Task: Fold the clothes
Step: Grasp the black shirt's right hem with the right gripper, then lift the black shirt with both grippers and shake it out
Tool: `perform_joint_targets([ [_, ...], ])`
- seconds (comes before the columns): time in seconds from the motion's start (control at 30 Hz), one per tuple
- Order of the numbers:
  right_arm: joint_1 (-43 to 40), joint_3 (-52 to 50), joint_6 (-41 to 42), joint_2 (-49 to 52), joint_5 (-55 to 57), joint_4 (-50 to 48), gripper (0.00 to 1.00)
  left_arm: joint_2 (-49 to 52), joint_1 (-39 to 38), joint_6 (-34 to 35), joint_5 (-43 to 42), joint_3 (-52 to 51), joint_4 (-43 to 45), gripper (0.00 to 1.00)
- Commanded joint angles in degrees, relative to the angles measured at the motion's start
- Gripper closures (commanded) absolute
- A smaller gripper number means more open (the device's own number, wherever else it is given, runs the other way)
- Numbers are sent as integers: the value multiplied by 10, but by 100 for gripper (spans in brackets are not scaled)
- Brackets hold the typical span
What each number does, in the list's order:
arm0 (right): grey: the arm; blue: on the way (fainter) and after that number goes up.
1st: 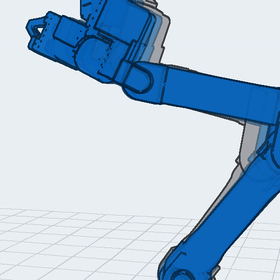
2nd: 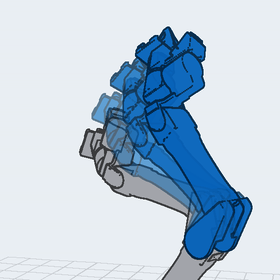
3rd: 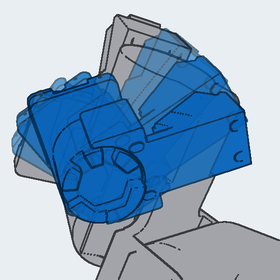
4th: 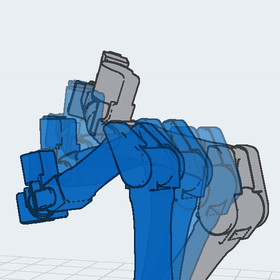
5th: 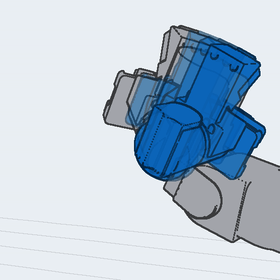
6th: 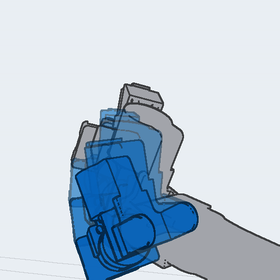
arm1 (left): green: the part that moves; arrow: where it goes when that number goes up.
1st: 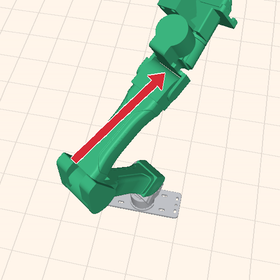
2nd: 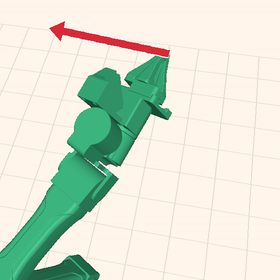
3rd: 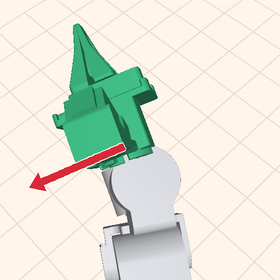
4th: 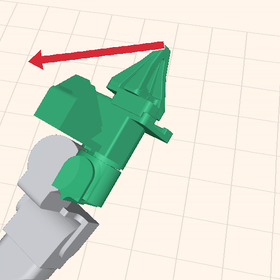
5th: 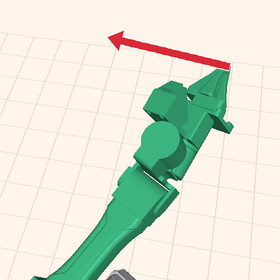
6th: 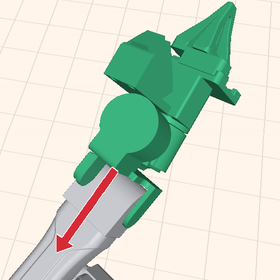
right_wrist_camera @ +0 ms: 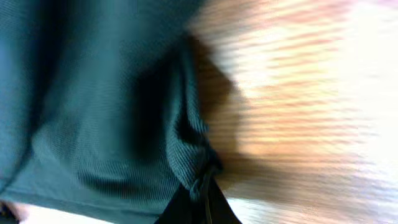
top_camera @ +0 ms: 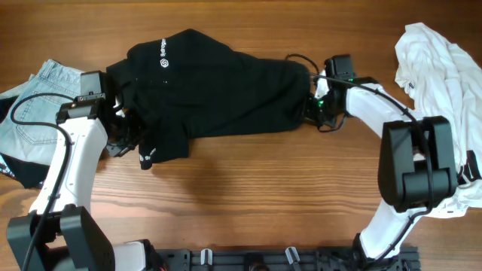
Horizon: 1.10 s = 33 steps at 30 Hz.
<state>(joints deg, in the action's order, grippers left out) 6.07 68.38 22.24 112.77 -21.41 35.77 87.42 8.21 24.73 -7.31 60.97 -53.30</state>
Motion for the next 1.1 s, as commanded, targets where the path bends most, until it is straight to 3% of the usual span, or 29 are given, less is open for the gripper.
perform_joint_targets([
  [0.0,-60,55,-45,-49,26,79,96,-7,2,-18,0,19,3,96],
  [0.27,-132,171,-88,-238,112,209,96,-67,-21,-63,-3,134,2,96],
  [0.53,-134,251,-92,-394,157,217,96,-177,-30,-64,-8,278,-12,96],
  [0.83,-134,302,-92,-463,193,180,96,-283,-30,-63,-8,323,60,96],
  [1.07,-134,301,-104,-403,199,189,96,-218,-30,-63,-33,323,51,96],
])
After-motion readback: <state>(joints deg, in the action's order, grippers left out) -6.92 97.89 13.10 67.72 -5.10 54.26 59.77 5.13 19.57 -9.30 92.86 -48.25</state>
